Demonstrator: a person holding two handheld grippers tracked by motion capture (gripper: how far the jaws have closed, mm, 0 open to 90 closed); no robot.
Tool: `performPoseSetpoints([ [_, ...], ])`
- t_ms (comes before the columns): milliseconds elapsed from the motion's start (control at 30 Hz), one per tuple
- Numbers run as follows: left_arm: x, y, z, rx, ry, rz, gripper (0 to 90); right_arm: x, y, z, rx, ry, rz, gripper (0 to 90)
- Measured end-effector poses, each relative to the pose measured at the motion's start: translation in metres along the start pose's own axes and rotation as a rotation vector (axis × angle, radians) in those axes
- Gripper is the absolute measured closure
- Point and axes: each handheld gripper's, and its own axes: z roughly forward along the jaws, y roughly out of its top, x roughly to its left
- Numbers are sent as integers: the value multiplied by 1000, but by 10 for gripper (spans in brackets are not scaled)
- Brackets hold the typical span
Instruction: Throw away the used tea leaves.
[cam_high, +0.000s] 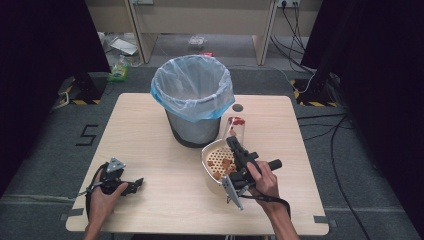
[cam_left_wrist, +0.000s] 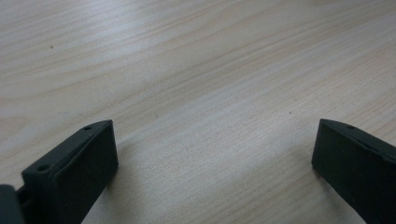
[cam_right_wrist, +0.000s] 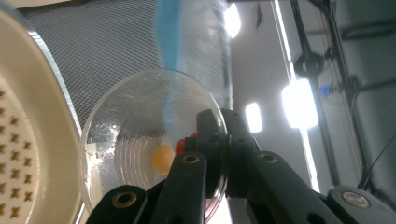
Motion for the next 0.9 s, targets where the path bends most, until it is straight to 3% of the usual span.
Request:
performPoseSetpoints([
  [133, 0, 0, 0, 0, 0, -1, 0, 1, 2, -2, -17, -36, -23, 876],
  [200, 0, 0, 0, 0, 0, 0, 0, 1, 1, 0, -14, -42, -3, 877],
  [233, 0, 0, 0, -1, -1, 0, 0, 2, 1, 1, -25, -52, -23, 877],
  [300, 0, 0, 0, 0, 0, 0, 0, 8, -1, 2, -3, -30, -24, 877],
  [333, 0, 0, 0, 0, 0, 0, 0, 6, 3, -1, -38, -54, -47, 878],
  [367, 0, 0, 0, 0, 0, 0, 0, 4, 3, 3, -24, -34, -69, 876],
  [400, 0, 0, 0, 0, 0, 0, 0, 8, 1, 4, 3, -25, -41, 877],
  [433, 0, 0, 0, 0, 0, 0, 0, 5, 2, 2, -19, -40, -72, 877],
  [600, 0, 0, 0, -1, 1, 0, 0, 2, 1, 6, 20, -8, -10, 875],
  [633, 0, 0, 0, -1, 0, -2, 0, 0, 0, 7, 28, 4, 15, 875],
  [733, 0, 0, 0, 0, -1, 1, 0, -10, -10, 13, 85, 62, 209, 871],
  [767, 0, 0, 0, 1, 0, 1, 0, -16, -15, 14, 96, 73, 318, 871],
  [900, 0, 0, 0, 1, 0, 1, 0, -28, -33, 20, 138, 139, 600, 868],
])
